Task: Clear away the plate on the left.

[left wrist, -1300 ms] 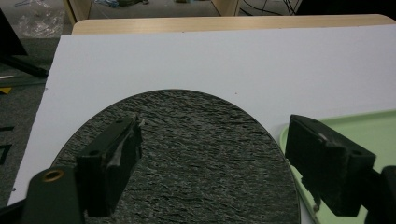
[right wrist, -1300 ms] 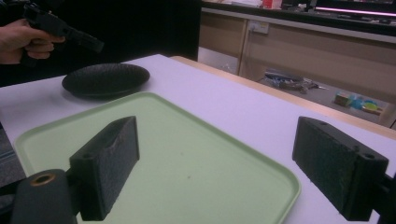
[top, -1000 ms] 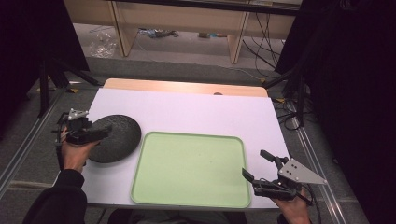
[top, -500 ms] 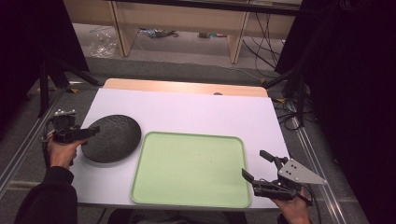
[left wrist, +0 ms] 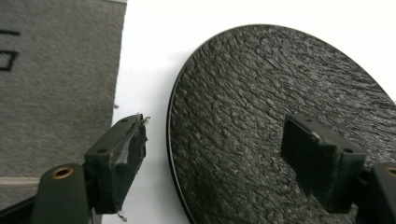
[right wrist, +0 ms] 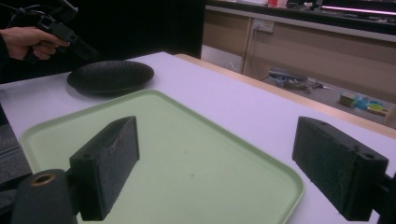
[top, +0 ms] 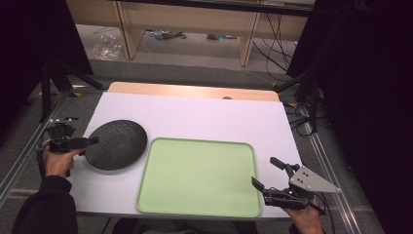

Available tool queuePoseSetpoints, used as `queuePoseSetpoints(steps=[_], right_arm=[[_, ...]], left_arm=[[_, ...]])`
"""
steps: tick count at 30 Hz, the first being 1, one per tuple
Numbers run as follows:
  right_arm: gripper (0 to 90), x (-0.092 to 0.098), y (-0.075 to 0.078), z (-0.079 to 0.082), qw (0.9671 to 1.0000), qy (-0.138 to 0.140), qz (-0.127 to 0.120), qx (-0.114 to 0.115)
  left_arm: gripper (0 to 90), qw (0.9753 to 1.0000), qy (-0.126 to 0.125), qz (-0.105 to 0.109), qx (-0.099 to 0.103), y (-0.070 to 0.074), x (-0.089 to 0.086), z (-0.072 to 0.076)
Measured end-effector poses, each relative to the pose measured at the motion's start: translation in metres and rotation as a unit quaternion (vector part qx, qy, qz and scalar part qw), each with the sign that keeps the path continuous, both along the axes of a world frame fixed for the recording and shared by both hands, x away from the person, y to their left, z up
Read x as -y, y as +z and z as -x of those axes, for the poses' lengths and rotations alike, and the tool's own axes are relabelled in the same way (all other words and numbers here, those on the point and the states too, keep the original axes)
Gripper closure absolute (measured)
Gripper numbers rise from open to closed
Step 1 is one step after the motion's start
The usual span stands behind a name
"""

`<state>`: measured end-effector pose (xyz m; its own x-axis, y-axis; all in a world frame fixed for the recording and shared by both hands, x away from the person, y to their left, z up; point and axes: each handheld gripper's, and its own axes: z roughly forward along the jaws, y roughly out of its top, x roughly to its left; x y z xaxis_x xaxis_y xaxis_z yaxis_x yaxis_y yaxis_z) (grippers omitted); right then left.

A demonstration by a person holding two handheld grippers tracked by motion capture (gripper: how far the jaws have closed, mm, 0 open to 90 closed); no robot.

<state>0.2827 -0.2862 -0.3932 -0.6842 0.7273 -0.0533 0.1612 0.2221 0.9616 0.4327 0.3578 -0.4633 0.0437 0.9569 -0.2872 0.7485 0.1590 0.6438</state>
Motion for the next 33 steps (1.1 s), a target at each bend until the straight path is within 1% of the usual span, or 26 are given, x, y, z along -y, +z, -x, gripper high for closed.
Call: queuePoseSetpoints(steps=[2, 5, 6, 8, 9, 10, 11, 14, 15, 16, 17, 19, 21, 23, 24, 26, 30, 32, 33], right_arm=[[15.6, 0.0, 0.0, 0.0, 1.0, 0.0, 0.0, 0.0], [15.7, 0.0, 0.0, 0.0, 1.0, 0.001, 0.0, -0.001], [15.7, 0.0, 0.0, 0.0, 1.0, 0.001, -0.001, 0.001], [15.8, 0.0, 0.0, 0.0, 1.0, -0.001, 0.003, 0.0], [15.8, -0.001, 0.0, 0.0, 1.0, 0.002, 0.0, 0.001], [15.8, 0.0, 0.0, -0.001, 1.0, 0.0, 0.004, 0.006], [15.8, 0.0, 0.0, -0.001, 0.9999, -0.001, 0.008, 0.011], [15.8, 0.0, 0.0, -0.001, 0.9999, -0.001, 0.008, 0.011], [15.8, 0.0, 0.0, -0.001, 0.9999, -0.001, 0.008, 0.011], [15.9, 0.0, 0.0, -0.001, 0.9999, -0.001, 0.008, 0.011], [15.9, 0.0, 0.0, -0.001, 0.9999, -0.001, 0.009, 0.011], [15.9, 0.0, 0.0, -0.001, 0.9999, -0.001, 0.009, 0.011], [15.9, 0.0, 0.0, -0.001, 0.9999, -0.001, 0.009, 0.011], [15.9, 0.0, 0.0, -0.001, 0.9999, -0.001, 0.009, 0.01], [15.9, 0.0, 0.0, -0.001, 0.9999, -0.001, 0.009, 0.01], [16.1, 0.0, 0.0, -0.001, 0.9999, 0.0, 0.009, 0.01], [16.1, 0.0, 0.0, -0.001, 0.9999, 0.002, 0.013, 0.006], [16.1, 0.0, 0.0, -0.001, 0.9999, 0.001, 0.014, 0.006], [16.1, 0.0, 0.0, -0.001, 0.9999, 0.0, 0.016, 0.006]], left_arm=[[23.0, 1.0, -0.005, 0.003, -0.002, -0.001, -0.002, -0.001], [24.6, 0.9998, -0.011, 0.012, -0.011, -0.001, -0.005, -0.002], [24.9, 0.9997, -0.009, 0.017, -0.016, -0.002, -0.006, -0.002], [26.9, 0.9996, -0.008, 0.015, -0.02, -0.003, -0.007, -0.002], [26.9, 0.9996, -0.009, 0.016, -0.021, -0.004, -0.008, -0.002], [26.7, 0.9995, -0.01, 0.018, -0.026, -0.005, -0.009, -0.003], [26.6, 0.9994, -0.007, 0.023, -0.025, -0.006, -0.008, -0.003], [27.3, 0.9992, -0.011, 0.023, -0.032, -0.008, -0.009, -0.004], [27.8, 0.9991, -0.016, 0.013, -0.038, -0.008, -0.01, -0.003], [29.3, 0.9992, -0.014, 0.011, -0.036, -0.009, -0.009, -0.003], [30.7, 0.9992, -0.014, 0.014, -0.036, -0.01, -0.009, -0.004], [32.6, 0.9984, -0.027, 0.013, -0.048, -0.012, -0.01, -0.004], [35.1, 0.998, -0.032, 0.013, -0.053, -0.013, -0.009, -0.005], [37.8, 0.9974, -0.036, 0.021, -0.058, -0.014, -0.008, -0.006], [38.9, 0.9973, -0.031, 0.032, -0.057, -0.015, -0.007, -0.006], [40.0, 0.997, -0.029, 0.034, -0.063, -0.016, -0.007, -0.007], [42.7, 0.9957, -0.023, 0.053, -0.073, -0.017, -0.009, -0.008], [44.4, 0.9951, -0.02, 0.057, -0.078, -0.019, -0.009, -0.009], [45.8, 0.9954, -0.019, 0.054, -0.077, -0.019, -0.008, -0.009]])
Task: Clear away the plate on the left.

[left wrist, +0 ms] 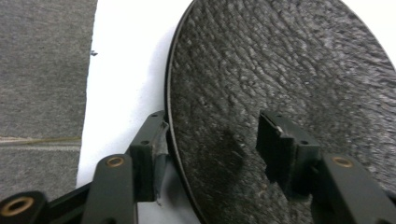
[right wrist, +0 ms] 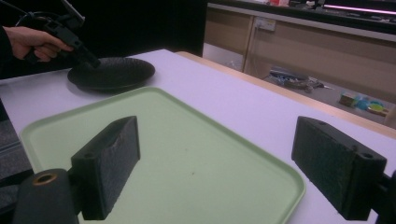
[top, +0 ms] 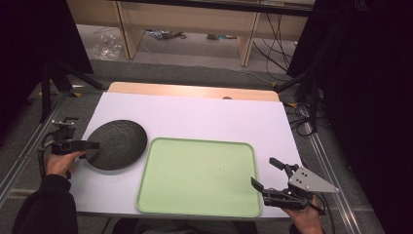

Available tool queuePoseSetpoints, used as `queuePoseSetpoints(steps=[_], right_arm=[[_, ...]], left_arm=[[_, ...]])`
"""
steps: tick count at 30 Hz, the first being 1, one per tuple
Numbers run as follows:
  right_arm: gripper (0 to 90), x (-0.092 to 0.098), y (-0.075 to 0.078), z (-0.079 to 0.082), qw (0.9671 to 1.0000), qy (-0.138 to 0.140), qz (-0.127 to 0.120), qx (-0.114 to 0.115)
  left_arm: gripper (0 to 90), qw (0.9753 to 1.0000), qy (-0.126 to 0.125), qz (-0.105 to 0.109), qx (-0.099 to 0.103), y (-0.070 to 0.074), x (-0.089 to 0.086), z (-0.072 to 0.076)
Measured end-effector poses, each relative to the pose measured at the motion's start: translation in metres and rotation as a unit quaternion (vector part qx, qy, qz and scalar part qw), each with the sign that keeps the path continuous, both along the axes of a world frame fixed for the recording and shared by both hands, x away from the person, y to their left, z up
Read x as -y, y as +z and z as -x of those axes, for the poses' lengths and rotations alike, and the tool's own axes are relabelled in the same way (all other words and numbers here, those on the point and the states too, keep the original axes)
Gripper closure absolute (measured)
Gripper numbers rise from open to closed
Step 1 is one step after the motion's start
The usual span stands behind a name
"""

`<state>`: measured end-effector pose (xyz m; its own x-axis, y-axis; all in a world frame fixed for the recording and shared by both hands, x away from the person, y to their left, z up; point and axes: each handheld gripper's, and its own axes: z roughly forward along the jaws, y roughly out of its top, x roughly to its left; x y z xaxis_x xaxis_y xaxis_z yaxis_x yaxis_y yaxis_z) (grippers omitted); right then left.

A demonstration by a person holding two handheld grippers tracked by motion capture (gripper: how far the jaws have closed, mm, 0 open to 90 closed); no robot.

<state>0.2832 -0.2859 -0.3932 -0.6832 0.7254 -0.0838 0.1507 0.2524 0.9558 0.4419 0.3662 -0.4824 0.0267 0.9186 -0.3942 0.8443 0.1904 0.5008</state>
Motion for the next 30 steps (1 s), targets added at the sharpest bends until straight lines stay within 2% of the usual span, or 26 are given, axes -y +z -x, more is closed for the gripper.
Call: queuePoseSetpoints(steps=[3, 6, 9, 11, 14, 15, 17, 20, 23, 27, 28, 30], right_arm=[[16.1, -0.001, -0.001, -0.001, 1.0, 0.002, -0.003, 0.004], [16.1, -0.001, -0.001, 0.0, 1.0, 0.003, -0.002, 0.003], [16.1, -0.001, -0.001, -0.001, 1.0, 0.003, -0.005, 0.005], [16.1, -0.001, 0.0, 0.0, 1.0, 0.0, 0.002, -0.001], [16.2, -0.001, -0.001, -0.001, 1.0, 0.001, 0.002, -0.001], [16.2, -0.001, 0.0, 0.0, 1.0, 0.001, 0.002, 0.0], [16.2, -0.001, 0.0, 0.0, 1.0, 0.001, 0.001, -0.001], [16.2, -0.001, -0.001, -0.001, 1.0, 0.0, 0.0, 0.001], [16.2, -0.001, 0.0, 0.0, 1.0, 0.0, 0.0, 0.001], [16.2, 0.0, -0.001, -0.001, 1.0, 0.0, -0.003, 0.003], [16.2, -0.001, -0.001, -0.001, 1.0, -0.001, -0.003, 0.003], [16.2, -0.001, -0.001, -0.001, 1.0, 0.0, -0.004, 0.002]], left_arm=[[47.0, 1.0, 0.002, -0.003, -0.003, 0.0, 0.0, -0.001], [55.8, 0.9999, 0.014, 0.001, -0.005, 0.0, -0.003, 0.0], [59.3, 0.9996, 0.022, 0.015, -0.004, -0.001, -0.006, 0.0], [60.5, 0.9994, 0.026, 0.024, -0.002, -0.002, -0.007, 0.0], [64.6, 0.9974, 0.041, 0.059, 0.006, -0.006, -0.012, 0.001], [65.9, 0.9963, 0.037, 0.077, 0.014, -0.009, -0.016, 0.002], [68.8, 0.9947, 0.033, 0.096, 0.015, -0.011, -0.02, 0.003], [69.3, 0.9948, 0.031, 0.096, 0.012, -0.01, -0.02, 0.003], [70.9, 0.9935, 0.03, 0.109, 0.017, -0.01, -0.022, 0.004], [75.0, 0.9903, 0.029, 0.13, 0.039, -0.005, -0.025, 0.006], [76.0, 0.9892, 0.028, 0.135, 0.05, -0.003, -0.025, 0.006], [76.0, 0.9919, 0.021, 0.118, 0.043, 0.001, -0.023, 0.005]])
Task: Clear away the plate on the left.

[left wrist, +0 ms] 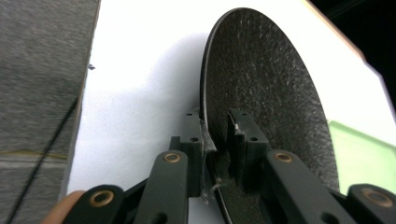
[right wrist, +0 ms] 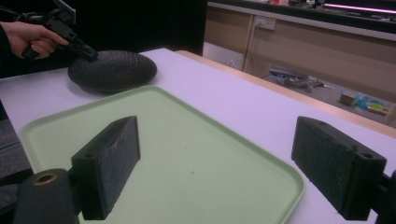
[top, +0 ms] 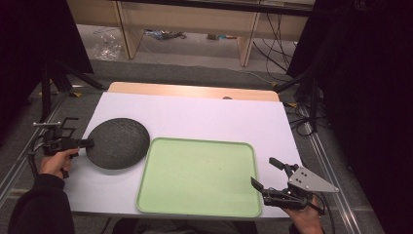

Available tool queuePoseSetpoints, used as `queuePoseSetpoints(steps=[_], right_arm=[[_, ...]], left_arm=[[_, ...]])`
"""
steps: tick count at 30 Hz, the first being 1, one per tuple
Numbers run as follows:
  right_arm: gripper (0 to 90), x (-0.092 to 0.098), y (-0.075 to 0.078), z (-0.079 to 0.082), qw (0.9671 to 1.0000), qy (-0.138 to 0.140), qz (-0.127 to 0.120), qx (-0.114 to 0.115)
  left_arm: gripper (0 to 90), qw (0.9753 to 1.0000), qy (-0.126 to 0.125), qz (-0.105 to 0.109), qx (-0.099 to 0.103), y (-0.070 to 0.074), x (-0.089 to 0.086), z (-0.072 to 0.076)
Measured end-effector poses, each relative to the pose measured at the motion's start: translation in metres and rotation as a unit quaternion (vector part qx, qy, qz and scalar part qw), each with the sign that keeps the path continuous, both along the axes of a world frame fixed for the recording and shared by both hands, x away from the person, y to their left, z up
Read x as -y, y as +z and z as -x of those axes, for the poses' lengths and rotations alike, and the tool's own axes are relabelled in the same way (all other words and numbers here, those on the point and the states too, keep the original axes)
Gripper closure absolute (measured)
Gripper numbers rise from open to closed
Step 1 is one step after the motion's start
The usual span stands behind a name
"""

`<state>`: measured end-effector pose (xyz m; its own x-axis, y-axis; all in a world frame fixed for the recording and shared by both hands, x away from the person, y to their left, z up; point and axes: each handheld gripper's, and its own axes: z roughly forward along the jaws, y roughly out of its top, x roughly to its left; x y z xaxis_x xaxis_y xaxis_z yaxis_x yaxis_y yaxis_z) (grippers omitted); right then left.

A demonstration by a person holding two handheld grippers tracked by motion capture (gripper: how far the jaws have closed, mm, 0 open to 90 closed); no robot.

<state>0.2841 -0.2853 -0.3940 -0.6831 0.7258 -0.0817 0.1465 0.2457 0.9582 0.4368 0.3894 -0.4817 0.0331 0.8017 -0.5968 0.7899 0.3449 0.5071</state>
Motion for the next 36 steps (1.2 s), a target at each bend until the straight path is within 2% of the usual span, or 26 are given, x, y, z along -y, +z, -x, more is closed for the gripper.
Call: queuePoseSetpoints(steps=[2, 3, 4, 6, 7, 8, 10, 12, 14, 16, 20, 23, 27, 28, 30, 33, 36], right_arm=[[16.2, 0.0, 0.0, 0.0, 1.0, -0.001, 0.001, 0.001], [16.2, 0.0, 0.0, 0.001, 1.0, 0.001, -0.002, -0.007], [16.2, 0.0, 0.0, 0.001, 1.0, 0.0, -0.003, -0.007], [16.2, 0.001, 0.0, 0.0, 1.0, -0.002, -0.001, 0.002], [16.2, 0.001, 0.0, 0.0, 1.0, -0.003, 0.0, 0.001], [16.2, 0.001, 0.0, 0.0, 1.0, -0.002, 0.0, -0.001], [16.2, 0.0, 0.0, 0.001, 1.0, -0.001, -0.002, -0.007], [16.2, 0.001, 0.0, 0.0, 1.0, -0.001, -0.002, 0.002], [16.2, 0.001, 0.0, 0.001, 1.0, 0.0, -0.001, 0.002], [16.3, 0.001, 0.0, 0.001, 1.0, -0.001, -0.001, 0.002], [16.2, 0.001, 0.0, 0.0, 1.0, -0.003, -0.001, 0.001], [16.2, 0.001, 0.0, 0.001, 1.0, -0.001, 0.0, 0.002], [16.2, 0.001, 0.0, 0.0, 1.0, -0.002, 0.001, 0.0], [16.2, 0.0, 0.0, 0.001, 1.0, 0.001, -0.001, -0.009], [16.3, 0.0, 0.0, 0.001, 1.0, 0.0, -0.001, -0.008], [16.3, 0.0, 0.0, 0.001, 1.0, 0.0, -0.001, -0.008], [16.3, 0.0, 0.0, 0.001, 1.0, 0.001, 0.0, -0.008]], left_arm=[[76.1, 0.9999, -0.002, -0.012, -0.002, 0.003, 0.0, 0.0], [76.3, 0.9998, -0.005, -0.019, -0.005, 0.006, 0.0, 0.0], [76.9, 0.9999, -0.002, -0.016, 0.002, 0.009, -0.001, 0.001], [80.1, 0.9995, -0.002, 0.007, 0.031, 0.016, 0.0, 0.002], [81.4, 0.9991, -0.002, 0.003, 0.043, 0.023, 0.003, 0.002], [82.1, 0.9989, -0.006, -0.007, 0.046, 0.026, 0.005, 0.001], [82.3, 0.9981, -0.015, -0.034, 0.05, 0.034, 0.01, 0.0], [82.3, 0.9972, -0.019, -0.049, 0.053, 0.041, 0.015, 0.0], [82.0, 0.9957, -0.02, -0.072, 0.054, 0.047, 0.019, 0.0], [82.1, 0.9953, -0.022, -0.073, 0.059, 0.052, 0.02, 0.001], [82.8, 0.9932, -0.026, -0.089, 0.071, 0.06, 0.021, 0.002], [84.2, 0.9924, -0.023, -0.089, 0.082, 0.07, 0.022, 0.004], [85.1, 0.9885, -0.032, -0.11, 0.099, 0.086, 0.035, 0.007], [85.5, 0.988, -0.034, -0.113, 0.1, 0.089, 0.038, 0.007], [85.5, 0.9857, -0.038, -0.129, 0.101, 0.095, 0.045, 0.007], [85.6, 0.9818, -0.046, -0.151, 0.106, 0.104, 0.054, 0.007], [85.8, 0.9767, -0.059, -0.171, 0.115, 0.112, 0.064, 0.007]])
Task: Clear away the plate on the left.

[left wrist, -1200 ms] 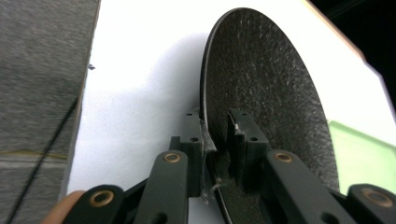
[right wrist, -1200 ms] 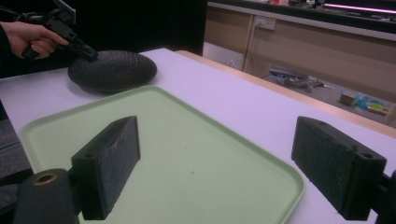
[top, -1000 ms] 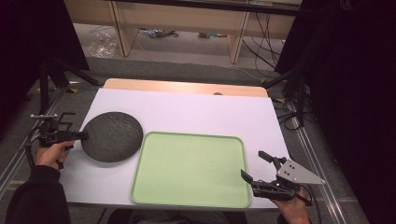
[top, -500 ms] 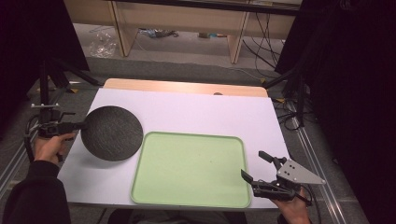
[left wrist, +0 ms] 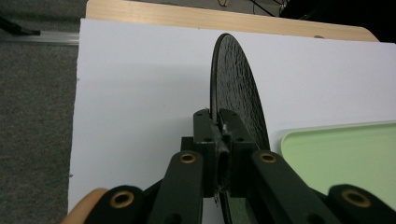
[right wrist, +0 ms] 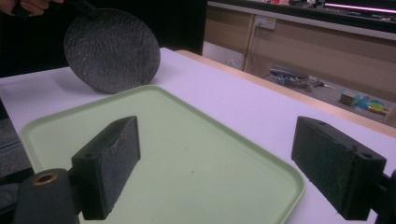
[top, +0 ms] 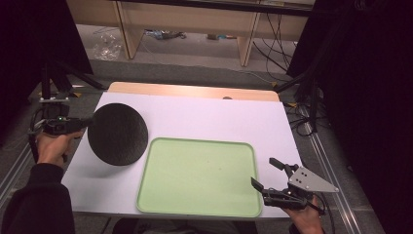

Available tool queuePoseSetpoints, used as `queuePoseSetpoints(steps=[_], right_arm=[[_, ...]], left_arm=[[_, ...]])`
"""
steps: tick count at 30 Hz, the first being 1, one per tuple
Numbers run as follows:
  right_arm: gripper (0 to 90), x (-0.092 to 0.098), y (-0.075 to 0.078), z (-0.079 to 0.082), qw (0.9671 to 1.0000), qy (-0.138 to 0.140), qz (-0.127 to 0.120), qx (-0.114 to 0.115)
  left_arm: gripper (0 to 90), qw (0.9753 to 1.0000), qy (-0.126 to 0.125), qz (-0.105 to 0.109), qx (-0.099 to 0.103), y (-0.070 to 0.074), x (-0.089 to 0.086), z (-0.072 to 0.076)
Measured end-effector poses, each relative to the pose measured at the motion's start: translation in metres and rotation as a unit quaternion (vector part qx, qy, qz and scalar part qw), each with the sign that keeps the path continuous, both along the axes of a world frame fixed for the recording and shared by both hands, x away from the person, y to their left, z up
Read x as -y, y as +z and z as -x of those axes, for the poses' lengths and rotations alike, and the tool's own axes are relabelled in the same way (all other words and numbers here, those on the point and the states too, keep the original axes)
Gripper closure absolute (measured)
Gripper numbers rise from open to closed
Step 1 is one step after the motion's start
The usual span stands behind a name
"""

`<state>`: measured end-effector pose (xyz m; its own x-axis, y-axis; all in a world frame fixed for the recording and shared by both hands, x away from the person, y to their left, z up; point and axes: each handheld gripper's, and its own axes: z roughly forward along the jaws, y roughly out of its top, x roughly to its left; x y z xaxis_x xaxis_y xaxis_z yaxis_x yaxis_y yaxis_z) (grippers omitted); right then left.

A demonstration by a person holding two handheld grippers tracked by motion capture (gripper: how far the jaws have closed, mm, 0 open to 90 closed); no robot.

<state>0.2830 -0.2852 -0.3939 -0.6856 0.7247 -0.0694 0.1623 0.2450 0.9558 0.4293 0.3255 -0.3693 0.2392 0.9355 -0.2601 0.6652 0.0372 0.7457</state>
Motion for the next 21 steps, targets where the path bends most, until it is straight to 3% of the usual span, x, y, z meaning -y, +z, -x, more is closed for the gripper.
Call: queuePoseSetpoints(steps=[6, 10, 11, 15, 16, 17, 19, 21], right_arm=[[16.4, 0.0, 0.0, -0.001, 1.0, -0.001, 0.002, 0.007], [16.4, 0.0, 0.0, 0.0, 1.0, 0.002, 0.009, 0.004], [16.4, 0.0, 0.0, 0.0, 1.0, 0.002, 0.008, 0.005], [16.5, 0.0, 0.001, -0.001, 0.9999, 0.002, 0.009, 0.005], [16.5, 0.0, 0.0, -0.001, 0.9999, 0.002, 0.009, 0.006], [16.5, 0.0, 0.0, -0.001, 0.9999, 0.002, 0.008, 0.008], [16.5, -0.001, 0.0, -0.001, 0.9999, 0.003, 0.009, 0.007], [16.6, 0.0, 0.0, -0.001, 0.9999, 0.003, 0.009, 0.007]], left_arm=[[86.0, 0.9988, -0.021, -0.04, 0.017, 0.017, 0.026, 0.002], [85.7, 0.9966, -0.03, -0.074, 0.018, 0.023, 0.035, 0.004], [85.4, 0.9977, -0.021, -0.058, 0.027, 0.021, 0.039, 0.003], [80.3, 0.9962, -0.045, -0.074, 0.008, 0.014, 0.046, 0.001], [78.2, 0.9949, -0.055, -0.084, 0.002, 0.011, 0.047, 0.0], [77.9, 0.9954, -0.047, -0.083, 0.007, 0.007, 0.051, -0.001], [77.5, 0.9926, -0.04, -0.115, 0.0, 0.003, 0.058, -0.003], [74.7, 0.9919, -0.032, -0.123, -0.003, 0.0, 0.059, -0.004]])
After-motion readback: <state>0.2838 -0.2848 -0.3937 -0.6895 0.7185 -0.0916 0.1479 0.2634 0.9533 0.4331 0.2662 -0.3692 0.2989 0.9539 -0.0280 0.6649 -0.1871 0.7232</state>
